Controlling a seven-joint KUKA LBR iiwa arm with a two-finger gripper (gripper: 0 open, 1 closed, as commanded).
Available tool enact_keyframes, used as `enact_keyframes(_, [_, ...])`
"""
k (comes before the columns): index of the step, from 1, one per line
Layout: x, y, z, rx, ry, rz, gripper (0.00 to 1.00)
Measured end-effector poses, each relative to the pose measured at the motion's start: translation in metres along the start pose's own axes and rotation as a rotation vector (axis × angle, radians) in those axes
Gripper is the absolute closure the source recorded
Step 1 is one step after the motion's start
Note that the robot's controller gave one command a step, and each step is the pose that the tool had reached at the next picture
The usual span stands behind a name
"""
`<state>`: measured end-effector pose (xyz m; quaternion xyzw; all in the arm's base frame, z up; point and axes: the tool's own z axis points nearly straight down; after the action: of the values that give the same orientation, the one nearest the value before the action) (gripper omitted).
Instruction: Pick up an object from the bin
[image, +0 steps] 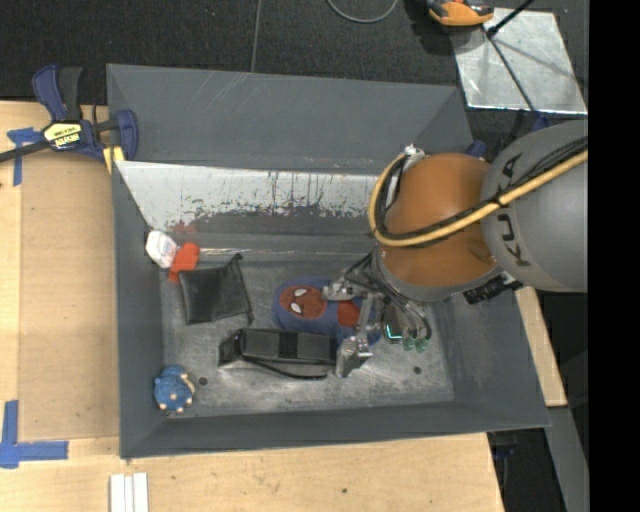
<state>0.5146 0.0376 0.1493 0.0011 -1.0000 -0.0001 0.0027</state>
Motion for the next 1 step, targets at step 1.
enact_keyframes(1, [-0.0629, 0.0120, 0.0437, 0.000, -0.018, -0.031, 0.00])
